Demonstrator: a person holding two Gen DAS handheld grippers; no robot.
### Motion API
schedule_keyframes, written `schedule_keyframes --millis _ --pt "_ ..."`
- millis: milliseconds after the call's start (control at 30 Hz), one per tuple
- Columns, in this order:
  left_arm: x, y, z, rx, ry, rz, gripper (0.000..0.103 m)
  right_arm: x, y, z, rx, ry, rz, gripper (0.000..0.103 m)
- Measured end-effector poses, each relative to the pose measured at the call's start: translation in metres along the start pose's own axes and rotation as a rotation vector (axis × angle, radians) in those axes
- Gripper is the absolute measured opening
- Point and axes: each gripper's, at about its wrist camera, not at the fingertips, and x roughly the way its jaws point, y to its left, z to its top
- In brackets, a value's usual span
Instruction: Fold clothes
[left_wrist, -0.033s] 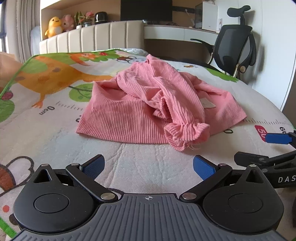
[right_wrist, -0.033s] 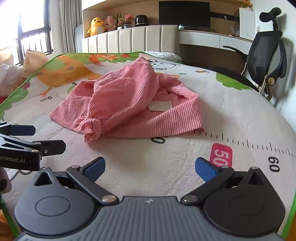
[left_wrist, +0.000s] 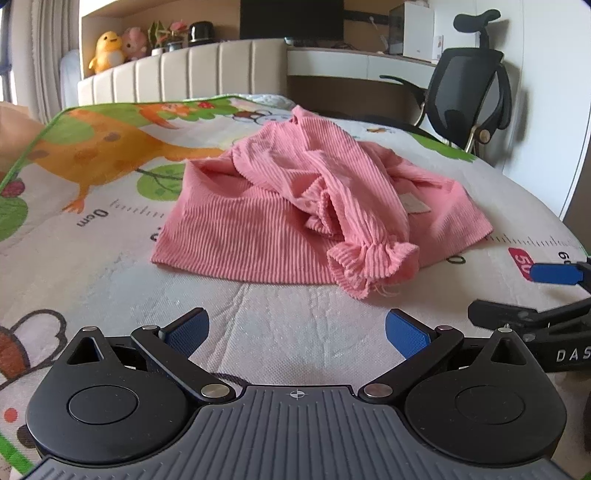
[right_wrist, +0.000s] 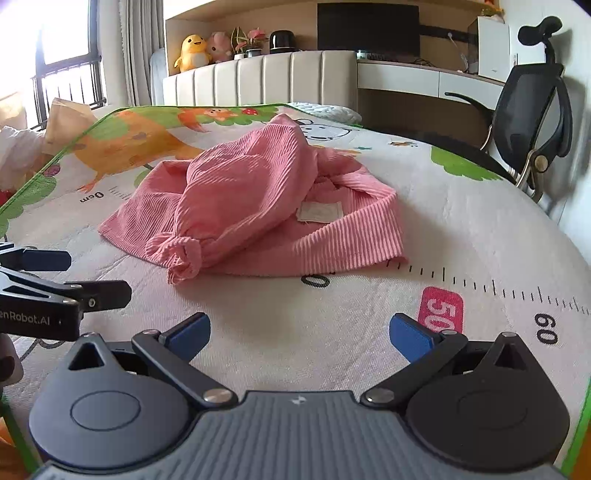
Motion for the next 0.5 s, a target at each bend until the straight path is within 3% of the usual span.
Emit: schedule_keyframes --millis 133,200,500 --pt "-0.0050 -0.0022 -0.0018 -0.003 0.008 -0.001 0.103 0.0000 0.0033 0.0007 -0.001 0.002 0.004 0.103" --pt "0.0006 -0.0019 0.0001 -0.010 0.048 -0.008 0.103 0.0000 0.0050 0.0011 -0.002 0.003 0.007 0.103" --pt "0.0047 0.0022 0.0017 -0.014 0.054 -0.015 0.103 -0.0003 -0.0019 0.0055 0.000 0.012 0.011 0.103"
